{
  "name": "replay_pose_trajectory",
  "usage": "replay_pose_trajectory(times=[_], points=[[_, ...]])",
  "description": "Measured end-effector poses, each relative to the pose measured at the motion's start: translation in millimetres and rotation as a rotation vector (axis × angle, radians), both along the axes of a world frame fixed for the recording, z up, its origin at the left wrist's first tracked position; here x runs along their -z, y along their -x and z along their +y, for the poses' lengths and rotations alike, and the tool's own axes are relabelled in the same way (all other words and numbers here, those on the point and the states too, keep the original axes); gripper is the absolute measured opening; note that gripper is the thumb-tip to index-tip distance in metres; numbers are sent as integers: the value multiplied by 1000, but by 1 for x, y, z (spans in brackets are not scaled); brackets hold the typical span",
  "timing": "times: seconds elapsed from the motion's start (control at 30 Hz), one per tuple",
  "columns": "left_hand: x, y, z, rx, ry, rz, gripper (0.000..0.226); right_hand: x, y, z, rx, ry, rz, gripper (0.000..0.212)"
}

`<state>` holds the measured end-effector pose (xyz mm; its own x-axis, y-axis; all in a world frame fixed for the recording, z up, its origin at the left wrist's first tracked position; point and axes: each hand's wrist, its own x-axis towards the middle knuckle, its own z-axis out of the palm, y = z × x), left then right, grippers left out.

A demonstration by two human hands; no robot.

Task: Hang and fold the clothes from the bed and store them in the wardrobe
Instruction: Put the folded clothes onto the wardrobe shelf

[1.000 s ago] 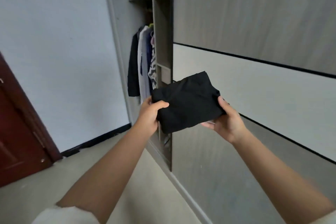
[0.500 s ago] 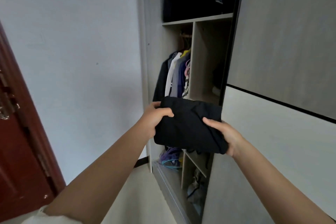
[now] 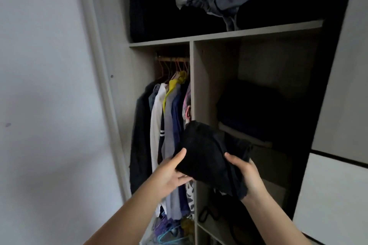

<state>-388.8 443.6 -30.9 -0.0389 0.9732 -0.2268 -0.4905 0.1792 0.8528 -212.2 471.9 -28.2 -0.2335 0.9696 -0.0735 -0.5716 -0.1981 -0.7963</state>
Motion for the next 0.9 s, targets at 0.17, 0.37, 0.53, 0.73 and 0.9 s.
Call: replay_pose_trajectory(times=[0.17,0.37,0.53,0.73,0.9], points=[[10,-7,78,-97,-41,-236,67,0,17,41,188,1,-65,42],[-5,-31,173,-106,-43,-64,50,10,14,95,267,110,32,34],[-21,-52,230,23,-79,11,64,11,0,129,423,74,95,24],[-46,-90,282,325,-87,256,75,10,-18,169,711,51,296,76],[-85,-110,337,438,-366,692,64,-23,-63,225,952,-24,384,50]])
